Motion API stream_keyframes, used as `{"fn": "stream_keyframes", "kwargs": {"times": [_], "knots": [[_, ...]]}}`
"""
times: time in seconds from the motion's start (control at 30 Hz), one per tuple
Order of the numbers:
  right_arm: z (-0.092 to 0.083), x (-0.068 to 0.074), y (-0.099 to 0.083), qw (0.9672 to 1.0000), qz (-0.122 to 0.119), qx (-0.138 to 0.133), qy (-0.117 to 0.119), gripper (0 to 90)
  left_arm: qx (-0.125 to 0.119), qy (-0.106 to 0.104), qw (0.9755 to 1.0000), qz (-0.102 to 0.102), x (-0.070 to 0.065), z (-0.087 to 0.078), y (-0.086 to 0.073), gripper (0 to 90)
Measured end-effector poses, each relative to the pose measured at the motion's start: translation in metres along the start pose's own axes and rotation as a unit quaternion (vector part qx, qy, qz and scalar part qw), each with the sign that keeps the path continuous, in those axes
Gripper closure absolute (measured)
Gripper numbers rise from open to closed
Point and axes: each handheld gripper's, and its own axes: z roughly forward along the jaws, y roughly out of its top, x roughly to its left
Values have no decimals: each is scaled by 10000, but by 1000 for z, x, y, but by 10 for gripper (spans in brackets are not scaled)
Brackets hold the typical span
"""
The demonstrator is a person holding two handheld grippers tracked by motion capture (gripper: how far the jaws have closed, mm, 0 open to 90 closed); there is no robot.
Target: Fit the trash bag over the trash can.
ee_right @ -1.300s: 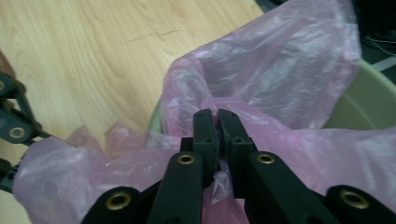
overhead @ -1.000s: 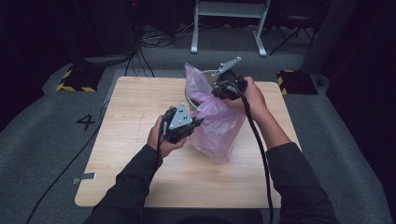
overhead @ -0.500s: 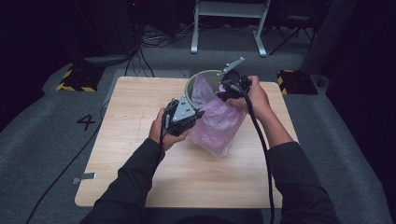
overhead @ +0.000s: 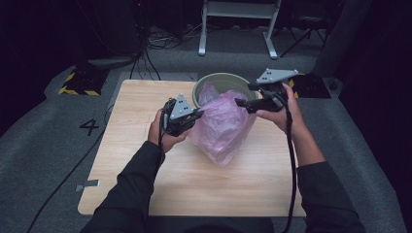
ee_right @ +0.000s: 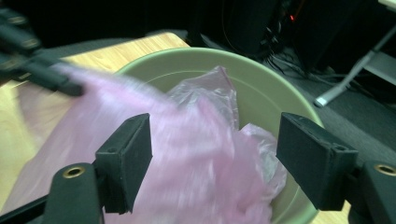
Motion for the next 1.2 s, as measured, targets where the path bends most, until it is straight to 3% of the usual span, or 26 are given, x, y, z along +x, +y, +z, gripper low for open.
{"fn": "stream_keyframes", "kwargs": {"times": [0.17,0.3,0.4,0.47,0.53,0.57,0.67,0.73,0.93,1.03,1.2], "knots": [[-22,6,-30,9991,-46,-400,133,248,54,42,9999,-77,5,-2,-5,861],[-21,12,-45,9989,-220,-374,160,250,59,56,9999,-151,9,-1,-6,838],[-12,13,-51,9993,-292,-238,89,352,39,86,9998,-167,11,1,-4,812],[-6,12,-53,9994,-304,-170,14,465,39,104,9998,-140,11,1,-3,807],[-4,11,-52,9990,-301,-277,176,624,18,89,9999,-141,12,0,-3,797],[-4,12,-52,9989,-356,-290,135,672,-12,93,9998,-152,12,-1,-3,780],[-7,12,-49,9982,-396,-423,174,838,-165,55,9996,-236,14,-6,-4,661],[-8,11,-47,9983,-376,-428,102,889,-304,-26,9991,-294,16,-11,-5,559],[-4,0,-39,9991,-137,-392,-27,900,-525,-164,9977,-401,18,-27,-8,333],[-2,-9,-36,9991,61,-394,-140,900,-636,-308,9966,-419,19,-35,-12,296],[6,-25,-31,9978,372,-245,-484,900,-494,-678,9962,-234,8,-39,-21,228]]}}
